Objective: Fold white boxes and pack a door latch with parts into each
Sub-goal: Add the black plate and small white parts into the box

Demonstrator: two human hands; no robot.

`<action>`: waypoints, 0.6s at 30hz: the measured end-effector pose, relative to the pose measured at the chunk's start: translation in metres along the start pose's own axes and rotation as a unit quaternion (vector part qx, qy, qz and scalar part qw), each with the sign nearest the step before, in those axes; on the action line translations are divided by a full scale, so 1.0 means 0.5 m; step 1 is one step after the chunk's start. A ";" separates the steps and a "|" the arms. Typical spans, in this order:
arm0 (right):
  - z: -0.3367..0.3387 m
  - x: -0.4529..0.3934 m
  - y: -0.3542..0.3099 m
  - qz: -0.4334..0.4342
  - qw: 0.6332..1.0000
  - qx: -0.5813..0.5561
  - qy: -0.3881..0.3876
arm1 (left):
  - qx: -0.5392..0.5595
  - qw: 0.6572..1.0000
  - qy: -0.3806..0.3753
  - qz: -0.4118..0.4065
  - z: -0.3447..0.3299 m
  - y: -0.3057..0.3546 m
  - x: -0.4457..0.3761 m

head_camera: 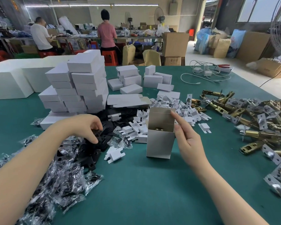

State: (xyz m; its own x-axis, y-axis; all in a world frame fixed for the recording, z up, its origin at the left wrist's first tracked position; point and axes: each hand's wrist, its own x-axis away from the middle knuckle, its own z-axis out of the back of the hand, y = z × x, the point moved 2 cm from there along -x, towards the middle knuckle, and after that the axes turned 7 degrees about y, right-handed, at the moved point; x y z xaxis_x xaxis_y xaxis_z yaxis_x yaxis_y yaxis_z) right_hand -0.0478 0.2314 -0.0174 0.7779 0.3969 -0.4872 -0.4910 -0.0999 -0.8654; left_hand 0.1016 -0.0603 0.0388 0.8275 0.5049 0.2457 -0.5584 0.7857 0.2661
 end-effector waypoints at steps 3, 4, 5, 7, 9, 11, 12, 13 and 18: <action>0.000 0.000 0.000 -0.002 1.000 -0.003 0.001 | 0.164 0.983 0.080 -0.002 0.012 0.005 0.002; -0.001 0.000 0.000 -0.002 1.000 -0.003 0.001 | 0.275 0.957 0.094 0.008 0.015 0.012 0.005; -0.001 0.000 -0.001 -0.002 1.000 -0.003 0.002 | 0.394 0.915 0.086 0.025 0.017 0.020 0.007; -0.002 0.000 -0.001 -0.001 1.000 0.000 0.002 | 0.562 0.825 0.039 0.046 0.018 0.037 0.012; -0.002 0.000 -0.002 0.001 1.000 -0.002 0.002 | 0.609 0.791 0.023 0.045 0.021 0.046 0.015; -0.001 0.001 -0.002 0.002 1.000 -0.006 0.003 | 0.615 0.787 0.032 0.028 0.020 0.051 0.015; -0.001 0.001 -0.001 0.001 1.000 -0.007 0.003 | 0.619 0.785 0.035 0.022 0.019 0.053 0.016; 0.000 0.001 -0.001 0.000 1.000 -0.007 0.003 | 0.623 0.781 0.034 0.018 0.017 0.055 0.017; 0.001 0.002 -0.003 0.002 1.000 -0.006 0.002 | 0.612 0.791 -0.015 -0.011 0.009 0.067 0.023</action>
State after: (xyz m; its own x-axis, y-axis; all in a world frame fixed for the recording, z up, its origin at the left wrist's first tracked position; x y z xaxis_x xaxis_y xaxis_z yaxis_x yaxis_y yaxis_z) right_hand -0.0466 0.2322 -0.0167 0.7772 0.3932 -0.4913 -0.4901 -0.1117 -0.8645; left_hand 0.0924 -0.0299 0.0549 0.8461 0.4733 0.2451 -0.1971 -0.1494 0.9689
